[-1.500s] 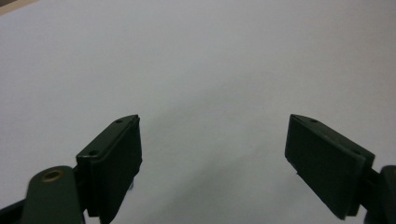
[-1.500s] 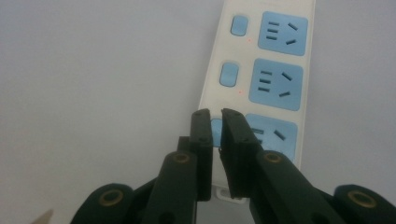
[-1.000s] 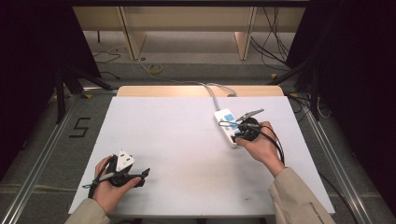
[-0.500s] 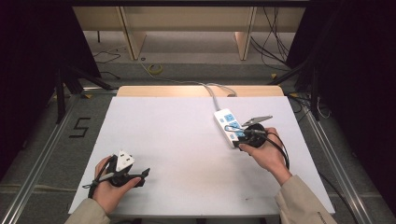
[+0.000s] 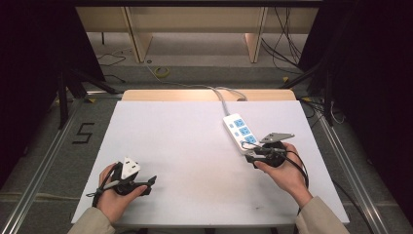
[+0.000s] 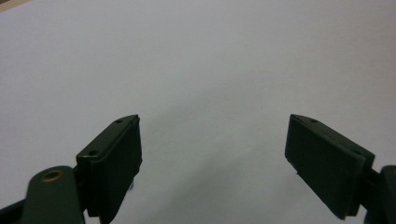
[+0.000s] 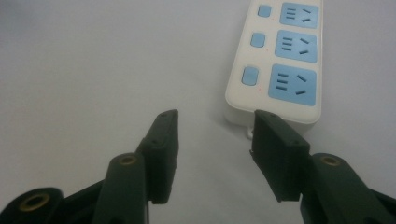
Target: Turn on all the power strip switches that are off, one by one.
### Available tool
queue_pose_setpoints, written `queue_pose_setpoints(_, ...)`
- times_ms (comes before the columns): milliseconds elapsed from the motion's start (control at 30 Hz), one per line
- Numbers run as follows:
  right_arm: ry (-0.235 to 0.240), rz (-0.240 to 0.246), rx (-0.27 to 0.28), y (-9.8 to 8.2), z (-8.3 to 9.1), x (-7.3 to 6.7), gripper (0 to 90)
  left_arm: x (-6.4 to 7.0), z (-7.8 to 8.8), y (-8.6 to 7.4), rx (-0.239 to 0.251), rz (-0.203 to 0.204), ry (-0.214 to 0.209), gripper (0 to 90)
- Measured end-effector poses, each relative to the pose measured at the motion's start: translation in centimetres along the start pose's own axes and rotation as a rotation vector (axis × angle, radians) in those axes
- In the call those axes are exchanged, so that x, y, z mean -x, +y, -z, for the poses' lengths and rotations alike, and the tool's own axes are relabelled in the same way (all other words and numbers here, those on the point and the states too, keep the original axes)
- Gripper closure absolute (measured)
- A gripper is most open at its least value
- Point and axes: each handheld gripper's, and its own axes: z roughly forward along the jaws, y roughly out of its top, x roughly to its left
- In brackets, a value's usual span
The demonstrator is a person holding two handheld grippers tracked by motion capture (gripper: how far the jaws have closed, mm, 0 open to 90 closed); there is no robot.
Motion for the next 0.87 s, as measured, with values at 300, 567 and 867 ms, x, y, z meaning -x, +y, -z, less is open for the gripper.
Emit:
queue_pose_setpoints(300, 0.006, 0.019, 0.068, -2.0, 0.9, -0.6, 45.2, 0.0, 0.0, 0.0, -0.002, 0.001, 0.002, 18.6)
queue_pose_setpoints(567, 0.009, 0.012, 0.103, -3.5, 1.5, -1.0, 42.6, 0.0, -0.1, -0.1, 0.001, 0.003, -0.003, 18.7)
queue_pose_setpoints(867, 0.003, 0.003, 0.122, -3.9, 2.0, -1.0, 40.8, -0.1, -0.2, -0.1, -0.001, 0.003, -0.001, 18.6)
